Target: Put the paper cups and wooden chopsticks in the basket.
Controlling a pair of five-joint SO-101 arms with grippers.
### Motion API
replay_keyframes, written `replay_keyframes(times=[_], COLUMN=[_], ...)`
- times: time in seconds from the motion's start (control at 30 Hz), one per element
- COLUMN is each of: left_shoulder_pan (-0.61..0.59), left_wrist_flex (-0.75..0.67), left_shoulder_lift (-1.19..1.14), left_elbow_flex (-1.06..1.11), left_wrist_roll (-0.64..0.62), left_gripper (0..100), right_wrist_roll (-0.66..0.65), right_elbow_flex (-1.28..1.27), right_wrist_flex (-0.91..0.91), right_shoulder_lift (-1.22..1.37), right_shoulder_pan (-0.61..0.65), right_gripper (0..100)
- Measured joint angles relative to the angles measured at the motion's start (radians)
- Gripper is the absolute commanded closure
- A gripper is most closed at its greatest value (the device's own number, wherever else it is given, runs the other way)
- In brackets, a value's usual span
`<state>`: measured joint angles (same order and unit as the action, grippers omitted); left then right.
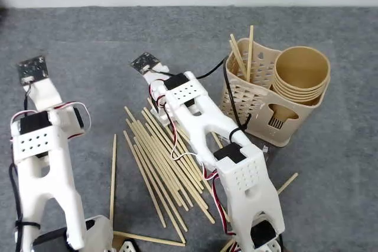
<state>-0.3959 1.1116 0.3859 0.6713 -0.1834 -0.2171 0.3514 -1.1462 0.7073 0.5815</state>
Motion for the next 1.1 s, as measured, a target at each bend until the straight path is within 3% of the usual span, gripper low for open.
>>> replay_keyframes(times=[0.33, 0.87, 1.1], left_shoulder_pan=[0.000, 0.002, 0.000], left_wrist_flex=[-0.041, -0.098, -0.098], left_shoulder_lift=[0.006, 0.008, 0.008], left_elbow_flex=[0.074, 0.135, 0.153], left_wrist_roll=[0.000, 0.000, 0.000], left_gripper=[99, 99, 99], right_wrist_roll=[-0.014, -0.014, 0.008], right_elbow_flex=[0.055, 0.539, 0.540], right_wrist_flex=[-0.092, -0.474, -0.606], right_shoulder_lift=[-0.055, -0.288, -0.221], right_shoulder_pan=[0.005, 0.005, 0.034], right_gripper=[99.1, 98.5, 85.0])
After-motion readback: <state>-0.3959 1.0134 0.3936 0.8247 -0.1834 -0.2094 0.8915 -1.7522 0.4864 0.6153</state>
